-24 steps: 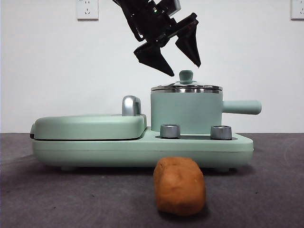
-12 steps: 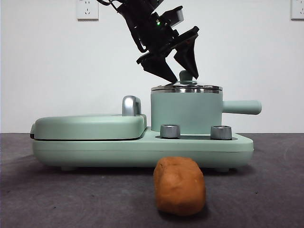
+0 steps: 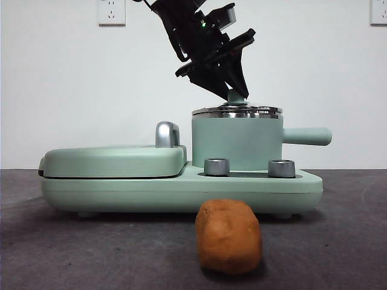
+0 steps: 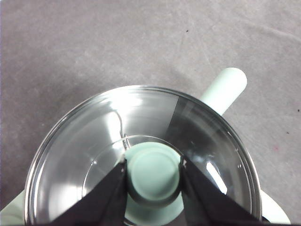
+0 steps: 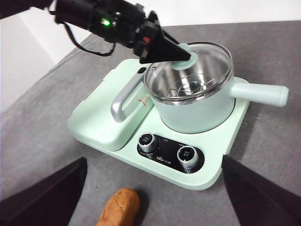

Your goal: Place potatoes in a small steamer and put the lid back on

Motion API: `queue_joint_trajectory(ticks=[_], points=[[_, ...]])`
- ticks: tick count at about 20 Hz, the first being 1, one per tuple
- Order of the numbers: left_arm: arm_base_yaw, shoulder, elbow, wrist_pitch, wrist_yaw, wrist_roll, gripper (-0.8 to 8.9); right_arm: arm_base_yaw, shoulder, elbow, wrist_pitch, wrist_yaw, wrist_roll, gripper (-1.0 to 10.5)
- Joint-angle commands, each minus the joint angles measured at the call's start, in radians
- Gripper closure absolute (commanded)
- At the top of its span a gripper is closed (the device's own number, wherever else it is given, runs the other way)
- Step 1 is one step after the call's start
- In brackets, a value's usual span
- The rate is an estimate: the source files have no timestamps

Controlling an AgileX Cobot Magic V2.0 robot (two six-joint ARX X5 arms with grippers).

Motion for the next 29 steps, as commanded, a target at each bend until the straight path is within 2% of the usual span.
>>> queue_joint_trajectory(ticks=[1,4,9,14,16,18,23,26,29], points=[[0.0,0.017,0.095,-0.011,0.004,0.0,7.99,0.017,0.026,0.02,0.006,0.007,0.056,4.9],[0.008,0.002,0.147,-0.053,0.004,-0.003,7.99,0.092,0.066,0.022,0.006,0.057,0.094,4.9],[0.048,-0.066,0.151,-0.134,0.002,0.005,7.99,0.316,0.171,0.022,0.045,0.17,0.196,4.9],[0.137,-0.129,0.151,-0.209,0.002,0.004,7.99,0.58,0.348,0.022,0.101,0.368,0.337,4.9],[0.177,-0.146,0.151,-0.229,0.001,0.004,7.99,0.669,0.43,0.022,0.101,0.443,0.366,4.9],[0.214,-0.154,0.151,-0.248,0.002,0.004,7.99,0.735,0.512,0.022,0.102,0.481,0.399,4.9],[0.29,-0.158,0.151,-0.268,0.002,0.0,7.99,0.853,0.707,0.022,0.128,0.563,0.457,4.9],[0.319,-0.158,0.151,-0.269,0.002,0.0,7.99,0.888,0.819,0.022,0.18,0.569,0.5,4.9],[0.337,-0.158,0.151,-0.269,0.002,0.0,7.99,0.9,0.91,0.022,0.222,0.567,0.507,4.9]])
